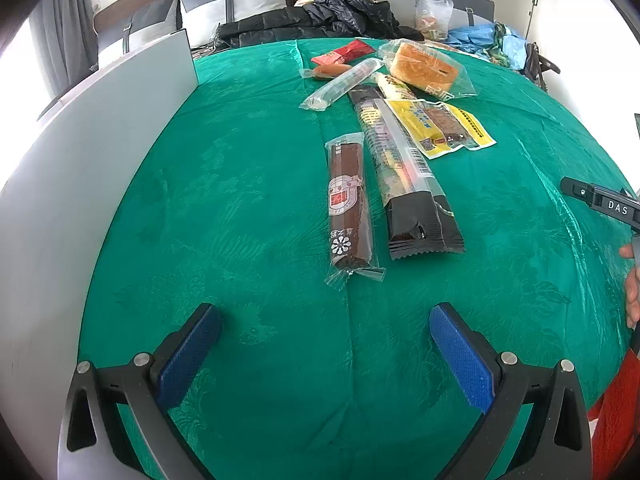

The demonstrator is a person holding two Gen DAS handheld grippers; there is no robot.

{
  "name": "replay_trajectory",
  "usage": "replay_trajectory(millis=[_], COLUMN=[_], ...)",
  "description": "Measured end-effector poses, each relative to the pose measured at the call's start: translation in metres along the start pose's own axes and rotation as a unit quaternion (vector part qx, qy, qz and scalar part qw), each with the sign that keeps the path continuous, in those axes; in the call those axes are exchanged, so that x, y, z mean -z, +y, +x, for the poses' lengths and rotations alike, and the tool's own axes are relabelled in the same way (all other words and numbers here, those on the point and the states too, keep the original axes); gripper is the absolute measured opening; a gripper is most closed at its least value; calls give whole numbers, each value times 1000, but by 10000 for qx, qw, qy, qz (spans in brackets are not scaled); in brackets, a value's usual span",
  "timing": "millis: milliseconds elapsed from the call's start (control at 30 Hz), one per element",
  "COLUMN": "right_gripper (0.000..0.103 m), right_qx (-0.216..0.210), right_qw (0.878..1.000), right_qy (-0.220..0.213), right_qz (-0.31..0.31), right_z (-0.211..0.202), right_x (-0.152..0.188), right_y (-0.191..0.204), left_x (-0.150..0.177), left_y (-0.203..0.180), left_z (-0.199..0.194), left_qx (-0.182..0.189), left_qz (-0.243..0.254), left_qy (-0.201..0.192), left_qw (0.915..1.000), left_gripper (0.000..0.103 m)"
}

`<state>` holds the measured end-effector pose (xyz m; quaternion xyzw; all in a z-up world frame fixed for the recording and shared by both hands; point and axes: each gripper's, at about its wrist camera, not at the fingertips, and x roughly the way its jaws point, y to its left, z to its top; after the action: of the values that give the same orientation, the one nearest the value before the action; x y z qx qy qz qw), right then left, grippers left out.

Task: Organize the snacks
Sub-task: 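Move the left gripper over the brown sausage stick in clear wrap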

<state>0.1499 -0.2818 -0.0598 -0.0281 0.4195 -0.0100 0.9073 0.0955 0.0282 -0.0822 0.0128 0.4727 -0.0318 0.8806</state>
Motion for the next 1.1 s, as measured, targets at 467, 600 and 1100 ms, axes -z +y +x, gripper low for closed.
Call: replay_trajectory(millis=[467, 600, 1100], right_gripper=[80, 80, 80], right_qx=[2, 3, 4], right_qw=[10000, 10000, 10000], right_qy=[-2, -2, -2], right_qz=[5, 3, 7], right_z=[0, 0, 0], right_x=[0, 0, 0], right_y=[-1, 0, 0], left_x=[0, 0, 2], left_y=[0, 1, 2], left_z=[0, 0, 0], left_qx=[0, 3, -7], left_qz=[-5, -6, -23], left_qy=[28, 49, 97], left_qw=[10000, 10000, 9999], left_gripper=[103, 103, 103])
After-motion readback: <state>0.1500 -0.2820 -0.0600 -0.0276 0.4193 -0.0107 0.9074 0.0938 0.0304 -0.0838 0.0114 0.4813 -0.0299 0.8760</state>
